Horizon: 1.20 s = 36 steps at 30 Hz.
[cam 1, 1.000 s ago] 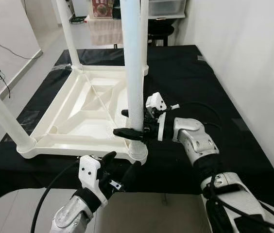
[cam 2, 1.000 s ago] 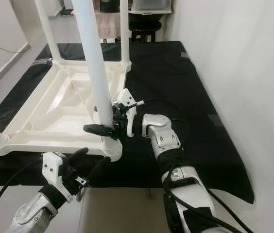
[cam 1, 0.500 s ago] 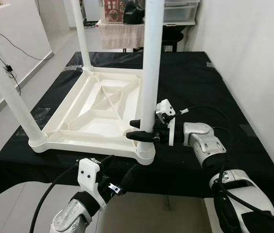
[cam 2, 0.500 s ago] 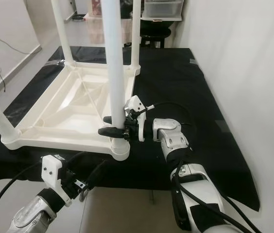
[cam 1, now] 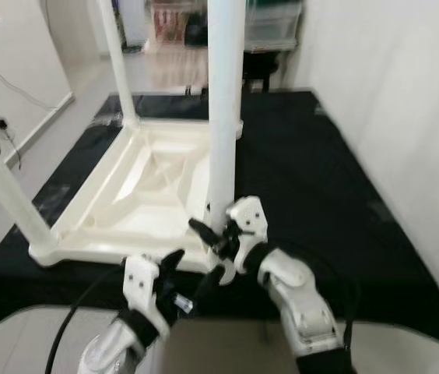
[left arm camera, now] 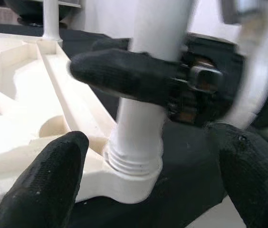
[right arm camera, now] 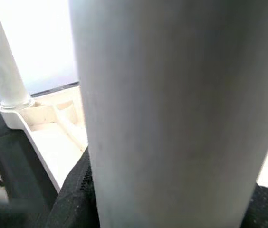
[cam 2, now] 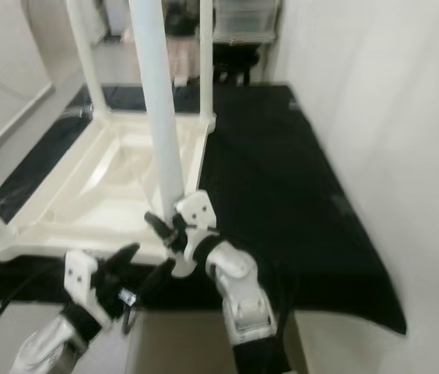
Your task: Building children table
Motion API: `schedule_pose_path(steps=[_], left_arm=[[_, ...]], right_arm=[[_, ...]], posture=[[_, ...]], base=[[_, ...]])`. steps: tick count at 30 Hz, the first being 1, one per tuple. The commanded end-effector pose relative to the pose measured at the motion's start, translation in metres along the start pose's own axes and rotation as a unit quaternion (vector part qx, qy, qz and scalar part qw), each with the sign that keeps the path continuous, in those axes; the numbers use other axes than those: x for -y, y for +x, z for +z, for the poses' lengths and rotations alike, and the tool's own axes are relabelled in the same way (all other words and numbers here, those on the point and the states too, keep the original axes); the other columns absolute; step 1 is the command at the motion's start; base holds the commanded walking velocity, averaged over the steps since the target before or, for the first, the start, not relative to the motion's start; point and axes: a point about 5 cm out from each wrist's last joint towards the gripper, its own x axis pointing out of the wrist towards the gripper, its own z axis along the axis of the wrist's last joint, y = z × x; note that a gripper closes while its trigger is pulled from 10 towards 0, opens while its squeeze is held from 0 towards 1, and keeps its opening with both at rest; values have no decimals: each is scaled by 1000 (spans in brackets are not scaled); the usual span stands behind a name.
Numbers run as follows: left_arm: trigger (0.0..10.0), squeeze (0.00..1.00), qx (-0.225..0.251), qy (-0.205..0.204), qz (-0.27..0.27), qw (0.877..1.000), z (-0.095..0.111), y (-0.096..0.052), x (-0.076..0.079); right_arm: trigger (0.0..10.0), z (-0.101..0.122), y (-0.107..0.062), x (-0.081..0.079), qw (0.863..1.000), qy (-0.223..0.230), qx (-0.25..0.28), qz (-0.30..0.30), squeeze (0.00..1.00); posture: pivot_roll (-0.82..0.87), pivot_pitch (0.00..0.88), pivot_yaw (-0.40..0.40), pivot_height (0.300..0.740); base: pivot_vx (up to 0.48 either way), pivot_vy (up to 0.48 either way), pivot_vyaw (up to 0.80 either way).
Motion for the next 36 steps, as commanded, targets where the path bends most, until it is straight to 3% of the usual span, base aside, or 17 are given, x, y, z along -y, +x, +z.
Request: schedule_pose_path(steps=[1, 2, 3, 7, 10, 11, 14, 16, 17, 18, 20, 22, 23, 24, 25, 34, 36], left_arm=[[10000, 0, -8, 0, 4, 1000, -2, -2, -2], [10000, 0, -8, 0, 4, 1000, -2, -1, -2], [10000, 0, -8, 0, 4, 1000, -2, -1, -2], [10000, 0, -8, -1, 2, 1000, -2, 0, -2], [10000, 0, -9, -1, 1, 1000, -3, 1, -1], [10000, 0, -9, -1, 0, 1000, -4, 2, 0], [10000, 0, -9, -1, 0, 1000, -4, 2, 0], [10000, 0, -9, -1, 0, 1000, -5, 2, 2], [10000, 0, -9, -1, 0, 1000, -5, 2, 2], [10000, 0, -9, -1, 1, 1000, -5, 2, 3], [10000, 0, -9, 0, 1, 1000, -5, 2, 3], [10000, 0, -9, 0, 3, 1000, -6, 2, 4], [10000, 0, -9, 0, 3, 1000, -6, 2, 4], [10000, 0, -9, 0, 3, 1000, -6, 2, 4], [10000, 0, -9, 0, 3, 1000, -7, 2, 5], [10000, 0, -9, -3, 1, 1000, -7, 2, 6], [10000, 0, -9, -3, 0, 1000, -7, 3, 7]], right_arm=[[10000, -25, -5, 16, 997, 18, -59, -41, 12], [10000, -21, -4, 17, 998, 16, -48, -35, 569], [10000, -12, -1, 17, 999, 36, -25, -9, 1000], [10000, 3, 2, 19, 998, 53, 5, 21, 1000], [10000, 17, 6, 25, 993, 52, 22, 102, 1000], [10000, 29, 9, 33, 981, 19, 34, 189, 47], [10000, 32, 9, 36, 978, 7, 35, 206, 47], [10000, 35, 9, 40, 951, 12, 22, 309, 0], [10000, 35, 9, 40, 951, 12, 22, 309, 0], [10000, 33, 6, 41, 937, 12, 9, 349, 0], [10000, 31, 5, 42, 929, 7, -4, 371, 0], [9961, 33, 13, 49, 937, 20, -11, 349, 0], [2863, 35, 16, 52, 941, 29, -7, 336, 0], [2863, 35, 16, 52, 941, 29, -7, 336, 0], [157, 37, 18, 54, 943, 37, -3, 330, 0], [0, 38, 14, 62, 944, 48, 13, 326, 0], [0, 30, 3, 67, 941, 43, 14, 336, 0]], posture=[[-2, 75, 5, 740], [-3, 71, 7, 740], [-3, 70, 6, 740], [-3, 69, 7, 740], [7, 59, 10, 740], [12, 55, 4, 740], [12, 55, 4, 740], [28, 49, -7, 740], [28, 49, -7, 740], [35, 46, -13, 740], [37, 45, -14, 740], [42, 42, -17, 740], [43, 41, -16, 740], [43, 41, -16, 740], [44, 40, -16, 740], [30, 42, -11, 740], [29, 49, -12, 740]], base=[[0, 0, 0], [0, 0, 0], [0, 0, 0], [0, 0, 0], [0, 0, 0], [0, 0, 0], [0, 0, 0], [0, 0, 0], [0, 0, 0], [0, 0, 0], [0, 0, 0], [0, 0, 0], [0, 0, 0], [0, 0, 0], [0, 0, 0], [0, 0, 0], [0, 0, 0]])
